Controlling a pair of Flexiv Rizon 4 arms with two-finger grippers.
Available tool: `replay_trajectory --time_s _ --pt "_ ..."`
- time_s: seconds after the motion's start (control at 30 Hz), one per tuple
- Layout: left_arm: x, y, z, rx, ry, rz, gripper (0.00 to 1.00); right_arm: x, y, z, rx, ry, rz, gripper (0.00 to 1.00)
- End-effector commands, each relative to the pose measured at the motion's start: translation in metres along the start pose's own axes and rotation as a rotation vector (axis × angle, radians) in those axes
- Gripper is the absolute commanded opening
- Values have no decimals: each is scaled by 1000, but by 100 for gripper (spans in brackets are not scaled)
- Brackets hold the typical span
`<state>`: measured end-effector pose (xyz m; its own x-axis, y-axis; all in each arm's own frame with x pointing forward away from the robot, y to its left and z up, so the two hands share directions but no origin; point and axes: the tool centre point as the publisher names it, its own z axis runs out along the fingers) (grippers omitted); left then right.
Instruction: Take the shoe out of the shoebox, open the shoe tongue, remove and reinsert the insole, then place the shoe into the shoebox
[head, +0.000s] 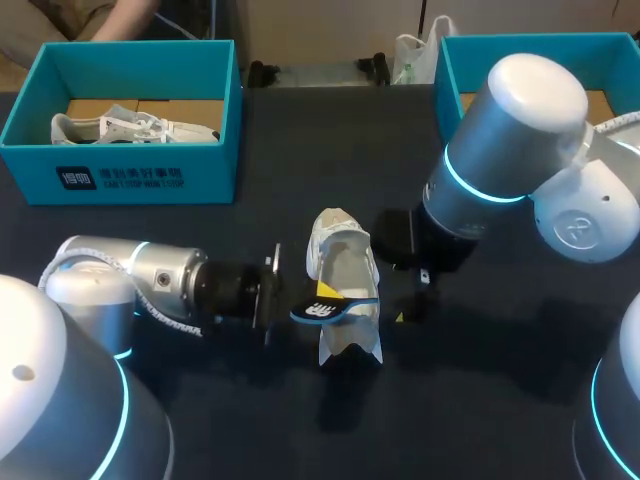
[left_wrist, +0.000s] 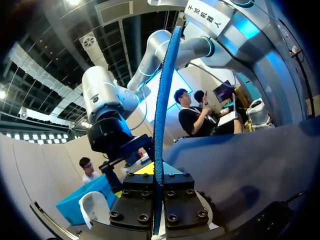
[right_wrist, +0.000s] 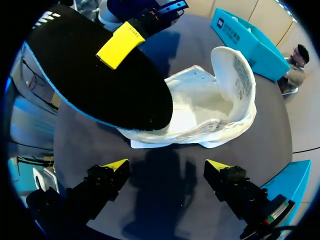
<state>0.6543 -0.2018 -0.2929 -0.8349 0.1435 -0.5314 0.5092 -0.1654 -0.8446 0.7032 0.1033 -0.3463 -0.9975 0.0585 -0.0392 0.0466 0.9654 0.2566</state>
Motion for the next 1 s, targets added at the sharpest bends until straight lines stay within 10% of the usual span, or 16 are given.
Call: replay_trajectory --time_s 0.03,1.0 --pt "-1 8 3 3 -3 -3 0 0 0 1 0 -1 0 100" --pt "-4 72 -3 -189 -48 34 0 0 0 1 0 -1 0 100"
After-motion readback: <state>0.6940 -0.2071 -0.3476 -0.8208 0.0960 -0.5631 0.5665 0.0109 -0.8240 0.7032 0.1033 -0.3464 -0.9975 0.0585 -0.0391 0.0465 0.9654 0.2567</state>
